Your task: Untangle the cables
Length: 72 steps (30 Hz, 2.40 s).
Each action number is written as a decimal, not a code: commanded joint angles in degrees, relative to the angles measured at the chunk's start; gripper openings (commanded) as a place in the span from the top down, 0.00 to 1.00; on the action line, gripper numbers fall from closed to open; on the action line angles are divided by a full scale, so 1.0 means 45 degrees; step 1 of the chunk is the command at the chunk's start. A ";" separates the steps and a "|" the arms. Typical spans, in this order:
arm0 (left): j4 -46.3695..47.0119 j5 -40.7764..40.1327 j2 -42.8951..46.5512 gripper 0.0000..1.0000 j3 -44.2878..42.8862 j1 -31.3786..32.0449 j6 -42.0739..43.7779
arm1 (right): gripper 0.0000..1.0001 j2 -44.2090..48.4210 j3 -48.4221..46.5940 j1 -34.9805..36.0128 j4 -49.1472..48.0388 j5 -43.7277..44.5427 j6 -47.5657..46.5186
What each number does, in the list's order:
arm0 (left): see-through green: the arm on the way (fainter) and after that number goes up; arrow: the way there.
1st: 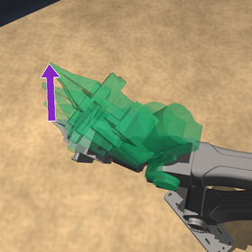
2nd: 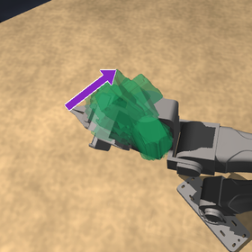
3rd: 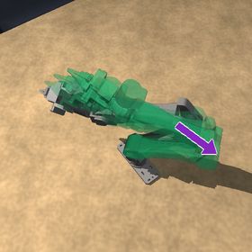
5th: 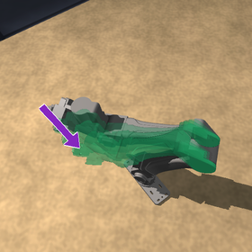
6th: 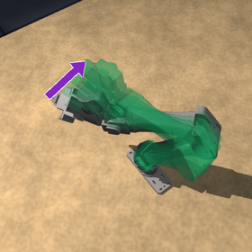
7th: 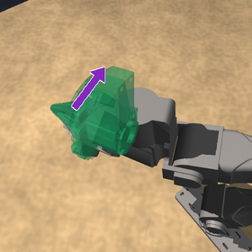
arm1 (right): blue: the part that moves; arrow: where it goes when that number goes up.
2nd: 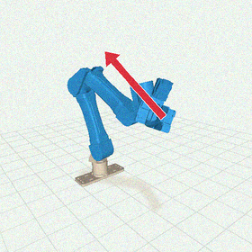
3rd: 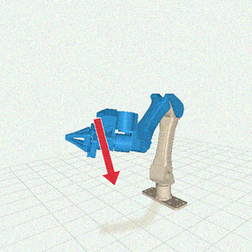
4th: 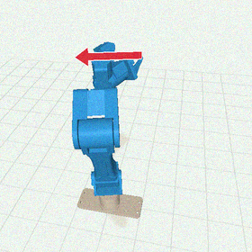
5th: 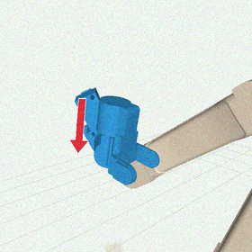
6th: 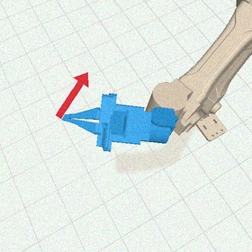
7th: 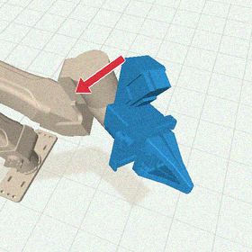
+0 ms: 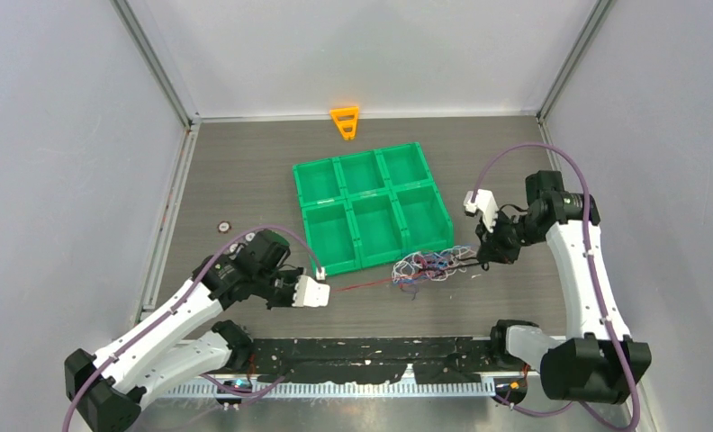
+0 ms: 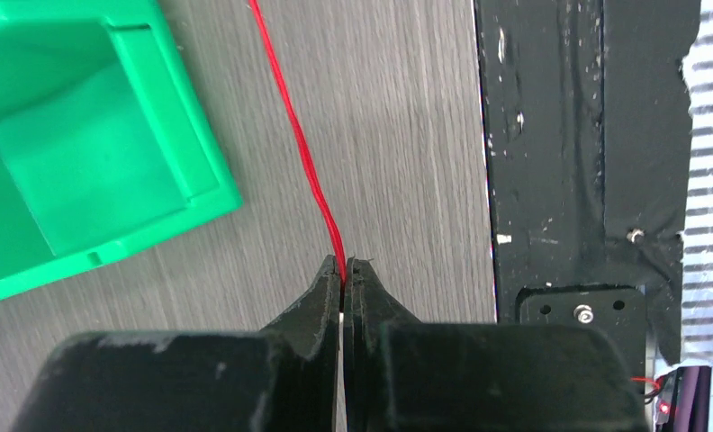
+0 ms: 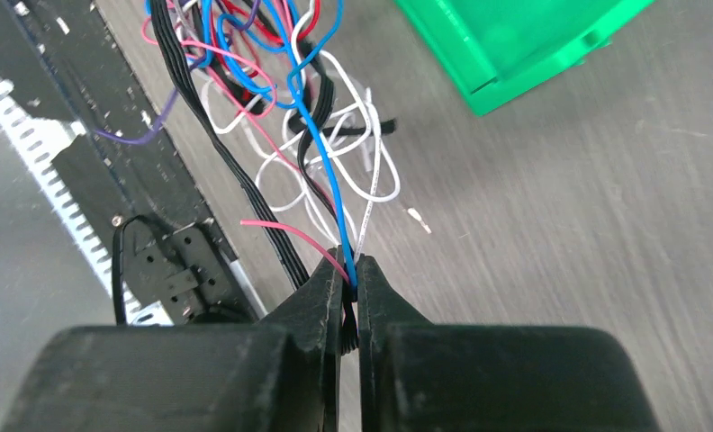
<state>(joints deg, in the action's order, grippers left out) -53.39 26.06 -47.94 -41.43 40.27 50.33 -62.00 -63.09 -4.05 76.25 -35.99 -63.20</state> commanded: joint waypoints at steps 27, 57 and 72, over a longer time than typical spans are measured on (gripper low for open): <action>1.2071 -0.0247 -0.4414 0.00 -0.0894 0.2767 -0.9760 | 0.94 0.2493 0.0159 0.5982 -0.5537 -0.3686 0.5031; 0.1618 -0.1885 0.1699 1.00 0.2925 0.0007 -0.0690 | 0.95 -0.0278 0.2320 -0.0520 -0.1143 0.2082 -0.3671; 0.1090 -0.0650 0.0456 0.90 0.2105 -0.1752 0.0060 | 0.95 -0.0222 -0.0827 -0.0272 0.1531 -0.1631 -0.1745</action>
<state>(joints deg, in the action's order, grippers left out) -46.85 20.80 -42.13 -26.04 32.56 52.66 -67.61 -61.67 -11.53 79.50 -36.36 -79.48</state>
